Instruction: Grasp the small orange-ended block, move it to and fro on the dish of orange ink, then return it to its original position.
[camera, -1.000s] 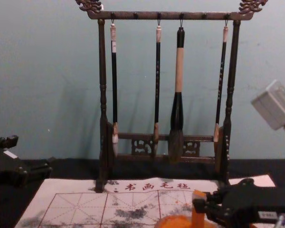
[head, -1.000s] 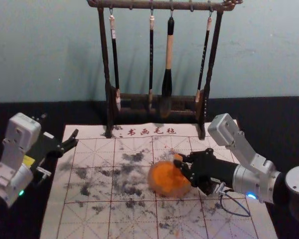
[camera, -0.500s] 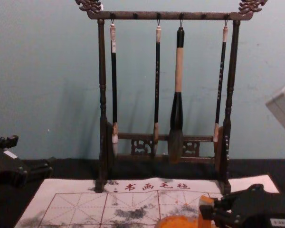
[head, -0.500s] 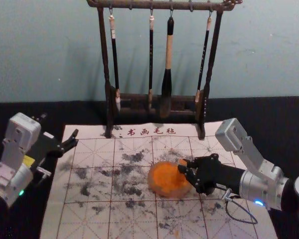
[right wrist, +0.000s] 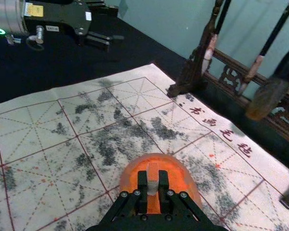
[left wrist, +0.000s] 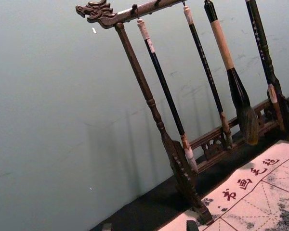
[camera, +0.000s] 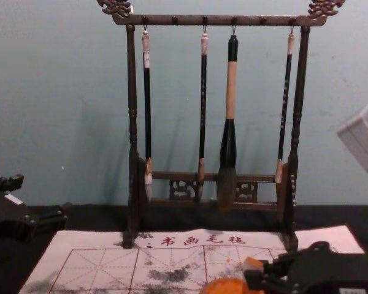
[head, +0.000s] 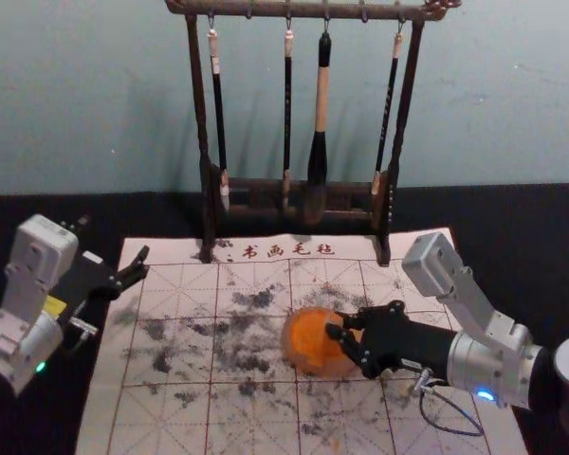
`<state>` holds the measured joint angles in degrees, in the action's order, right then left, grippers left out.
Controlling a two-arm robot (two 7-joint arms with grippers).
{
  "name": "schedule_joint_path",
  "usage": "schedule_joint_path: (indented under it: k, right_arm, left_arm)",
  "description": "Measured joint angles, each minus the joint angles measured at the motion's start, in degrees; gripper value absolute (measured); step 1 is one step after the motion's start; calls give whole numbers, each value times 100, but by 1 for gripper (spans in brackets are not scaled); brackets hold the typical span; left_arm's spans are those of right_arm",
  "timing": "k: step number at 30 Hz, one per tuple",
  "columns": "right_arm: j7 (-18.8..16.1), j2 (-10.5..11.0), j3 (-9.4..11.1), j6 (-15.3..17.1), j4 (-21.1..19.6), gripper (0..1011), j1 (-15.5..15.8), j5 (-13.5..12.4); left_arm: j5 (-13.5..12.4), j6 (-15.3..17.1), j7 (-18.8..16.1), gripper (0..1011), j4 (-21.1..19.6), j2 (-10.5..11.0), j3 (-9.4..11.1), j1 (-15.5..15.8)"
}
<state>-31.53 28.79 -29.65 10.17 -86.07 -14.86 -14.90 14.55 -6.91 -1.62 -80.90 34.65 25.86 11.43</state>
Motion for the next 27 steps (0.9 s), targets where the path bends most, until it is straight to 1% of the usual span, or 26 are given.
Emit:
schedule_joint_path:
  k: [7,15,21,27]
  right_arm:
    - [0,-76,-92,11,37,82,-80,14]
    - [58,-192,-178,37,189,82,-222,98]
    - [139,-252,-179,71,293,82,-300,165]
    - [197,-269,-119,111,342,82,-329,189]
  left_arm:
    - [0,0,0,1001,0,0,0,0]
    - [0,0,0,1001,0,0,0,0]
    - [0,0,0,1001,0,0,0,0]
    - [0,0,0,1001,0,0,0,0]
